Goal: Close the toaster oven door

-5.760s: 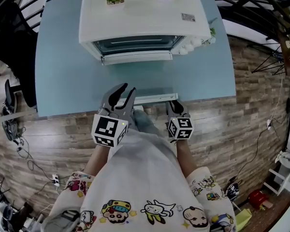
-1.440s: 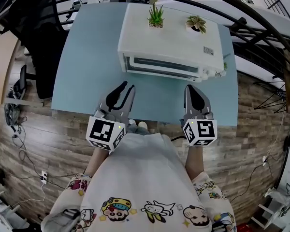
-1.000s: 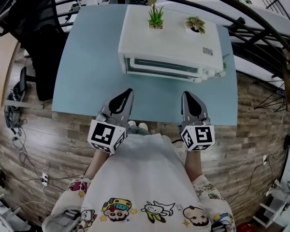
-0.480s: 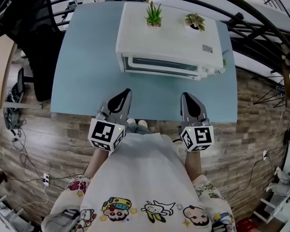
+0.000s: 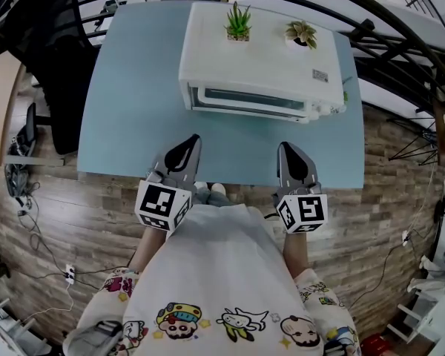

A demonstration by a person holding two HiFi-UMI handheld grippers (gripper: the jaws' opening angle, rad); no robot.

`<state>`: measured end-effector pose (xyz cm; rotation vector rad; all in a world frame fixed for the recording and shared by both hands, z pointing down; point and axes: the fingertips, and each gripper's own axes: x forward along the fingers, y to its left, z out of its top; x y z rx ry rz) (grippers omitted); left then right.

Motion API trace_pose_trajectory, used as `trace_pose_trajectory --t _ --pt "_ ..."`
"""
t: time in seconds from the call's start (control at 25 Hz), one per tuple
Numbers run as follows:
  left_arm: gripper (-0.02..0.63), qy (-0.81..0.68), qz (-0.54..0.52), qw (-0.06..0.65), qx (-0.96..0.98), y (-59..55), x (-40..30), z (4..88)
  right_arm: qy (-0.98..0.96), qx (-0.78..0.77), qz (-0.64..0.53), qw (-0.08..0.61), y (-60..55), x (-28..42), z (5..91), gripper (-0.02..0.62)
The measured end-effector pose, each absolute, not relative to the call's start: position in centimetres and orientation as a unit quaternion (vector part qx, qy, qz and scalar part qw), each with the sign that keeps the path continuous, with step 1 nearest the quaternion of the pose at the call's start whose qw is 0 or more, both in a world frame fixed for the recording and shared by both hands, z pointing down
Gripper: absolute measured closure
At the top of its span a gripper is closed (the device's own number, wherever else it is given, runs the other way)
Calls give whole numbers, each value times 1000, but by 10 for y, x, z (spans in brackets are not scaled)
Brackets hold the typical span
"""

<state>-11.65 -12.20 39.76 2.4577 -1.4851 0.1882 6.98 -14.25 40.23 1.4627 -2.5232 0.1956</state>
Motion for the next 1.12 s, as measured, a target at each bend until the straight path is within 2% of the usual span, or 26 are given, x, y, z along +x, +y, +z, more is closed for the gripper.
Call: trace_pose_trajectory --t 1.12 --pt "607 -517 61 129 844 -119 -118 393 -856 497 79 116 -136 75 407 588"
